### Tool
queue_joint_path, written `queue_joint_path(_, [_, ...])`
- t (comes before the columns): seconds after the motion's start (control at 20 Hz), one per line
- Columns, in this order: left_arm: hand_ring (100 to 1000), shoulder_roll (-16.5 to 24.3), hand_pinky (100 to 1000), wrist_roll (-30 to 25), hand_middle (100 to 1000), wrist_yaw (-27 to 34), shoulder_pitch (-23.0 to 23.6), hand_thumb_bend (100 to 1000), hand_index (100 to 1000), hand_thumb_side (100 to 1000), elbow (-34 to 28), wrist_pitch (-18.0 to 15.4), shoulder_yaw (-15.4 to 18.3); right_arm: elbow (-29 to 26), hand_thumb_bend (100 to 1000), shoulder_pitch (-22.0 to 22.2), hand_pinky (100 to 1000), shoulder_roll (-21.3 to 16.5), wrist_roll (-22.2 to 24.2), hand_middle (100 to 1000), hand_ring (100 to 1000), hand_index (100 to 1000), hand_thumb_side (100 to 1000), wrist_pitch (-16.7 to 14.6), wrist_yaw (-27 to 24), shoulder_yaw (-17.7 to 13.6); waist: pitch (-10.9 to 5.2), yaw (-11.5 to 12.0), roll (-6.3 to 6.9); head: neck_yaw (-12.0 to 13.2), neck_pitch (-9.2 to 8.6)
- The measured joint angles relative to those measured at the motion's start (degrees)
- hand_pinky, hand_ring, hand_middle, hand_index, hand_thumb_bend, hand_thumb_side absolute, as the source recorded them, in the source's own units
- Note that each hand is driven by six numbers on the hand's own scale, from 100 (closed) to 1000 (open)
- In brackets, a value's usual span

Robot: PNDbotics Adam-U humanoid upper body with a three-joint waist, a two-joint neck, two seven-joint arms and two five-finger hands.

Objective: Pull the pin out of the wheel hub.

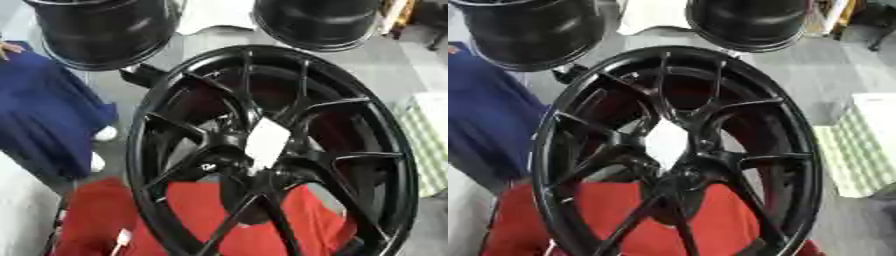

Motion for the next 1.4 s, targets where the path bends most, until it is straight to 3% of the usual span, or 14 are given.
queue_joint_path(0.65, [817, 0.0, 828, -0.1, 776, -0.9, -0.2, 269, 904, 683, 0.0, -1.5, -0.7, 0.0, 100, 0.0, 661, 0.0, -0.8, 699, 741, 759, 714, -0.9, 0.7, 0.0, 1.94, 0.1, -0.05, 0.3, 0.44])
queue_joint_path(0.95, [809, 1.9, 824, -0.2, 767, -2.5, -1.3, 276, 894, 661, 0.0, -2.1, -1.1, 0.0, 100, 0.0, 660, 0.1, -0.9, 699, 742, 759, 717, -1.1, 1.1, 0.3, 2.29, 0.1, 0.07, 0.2, -0.26])
queue_joint_path(1.15, [809, 6.1, 825, -1.1, 761, -4.1, -3.3, 285, 888, 623, 0.0, -3.1, -2.1, 0.0, 100, -0.1, 661, 0.1, -0.9, 700, 742, 759, 715, -1.3, 1.4, 0.4, 2.29, 0.1, 0.37, 0.0, -0.83])
queue_joint_path(1.4, [810, 15.3, 827, -3.4, 759, -6.9, -8.3, 299, 882, 578, 0.0, -4.2, -4.1, 0.0, 100, 0.0, 661, 0.1, -0.9, 700, 743, 759, 714, -1.2, 1.6, 0.4, 1.91, 0.1, 0.81, -0.8, -0.79])
